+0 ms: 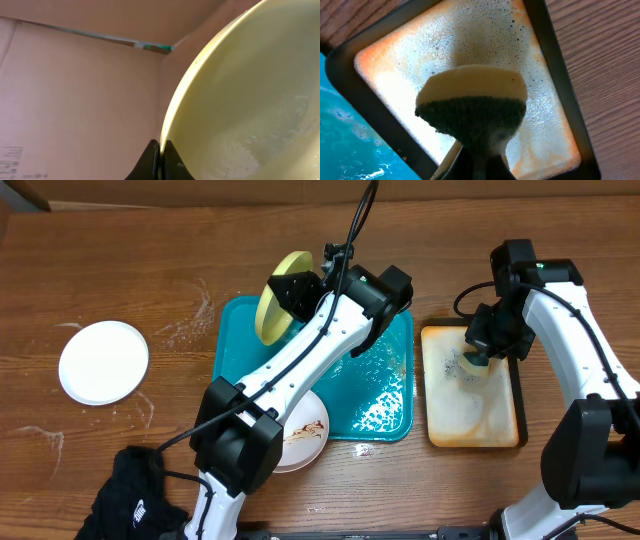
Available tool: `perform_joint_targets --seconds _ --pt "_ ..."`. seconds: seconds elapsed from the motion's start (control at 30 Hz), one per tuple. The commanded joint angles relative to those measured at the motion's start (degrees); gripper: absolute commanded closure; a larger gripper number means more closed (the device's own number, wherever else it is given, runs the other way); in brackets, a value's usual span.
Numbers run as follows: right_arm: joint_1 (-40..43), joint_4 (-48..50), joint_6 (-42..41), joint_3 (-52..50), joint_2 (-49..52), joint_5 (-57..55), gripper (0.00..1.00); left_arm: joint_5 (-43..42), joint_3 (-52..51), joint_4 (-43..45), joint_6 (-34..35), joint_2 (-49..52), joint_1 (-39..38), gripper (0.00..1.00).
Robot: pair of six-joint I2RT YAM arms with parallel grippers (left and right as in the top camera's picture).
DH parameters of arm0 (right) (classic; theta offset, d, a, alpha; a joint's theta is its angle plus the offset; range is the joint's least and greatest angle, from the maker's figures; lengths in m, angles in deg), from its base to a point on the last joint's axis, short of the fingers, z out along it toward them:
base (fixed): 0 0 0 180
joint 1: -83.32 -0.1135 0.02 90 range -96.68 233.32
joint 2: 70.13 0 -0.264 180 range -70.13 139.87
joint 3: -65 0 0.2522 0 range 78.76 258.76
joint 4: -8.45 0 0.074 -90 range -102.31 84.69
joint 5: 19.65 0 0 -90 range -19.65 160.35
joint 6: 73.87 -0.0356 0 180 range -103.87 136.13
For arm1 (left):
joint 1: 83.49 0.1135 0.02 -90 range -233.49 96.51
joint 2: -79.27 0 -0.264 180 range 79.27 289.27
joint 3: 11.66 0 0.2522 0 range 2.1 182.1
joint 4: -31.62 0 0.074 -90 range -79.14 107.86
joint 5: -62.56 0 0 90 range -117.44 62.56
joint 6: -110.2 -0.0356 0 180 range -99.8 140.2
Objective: Clean dirty plates on tray and stack at the side
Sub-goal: 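Carry the yellow plate left over the clean white plate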
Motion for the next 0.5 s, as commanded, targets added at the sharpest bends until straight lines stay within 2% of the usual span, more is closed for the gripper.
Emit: perform_joint_targets --seconds 0.0,0.07,0.17,0.27,0.47 --pt "0.0 0.2 0.4 -0.2 -0.3 0.0 0.96 -11.8 0.6 -0.9 5.7 0.1 2.2 0.96" --pt "0.0 0.1 0.4 -0.2 -0.3 0.1 0.96 -20.9 0.6 -1.9 12.5 0.1 5.0 0.96" --pt "0.0 0.0 0.4 -0.2 -0.3 0.0 0.96 -33.5 0.6 -1.7 17.2 0.0 10.8 0.96" --pt "0.0 -0.3 0.4 -0.2 -0.3 0.1 0.96 -43.8 0.6 0.5 16.3 -0.9 17.5 0.96" --pt "0.0 -0.8 0.3 -0.2 -0.3 0.1 0.96 -61.4 0.6 8.4 8.8 -7.6 31.2 0.96"
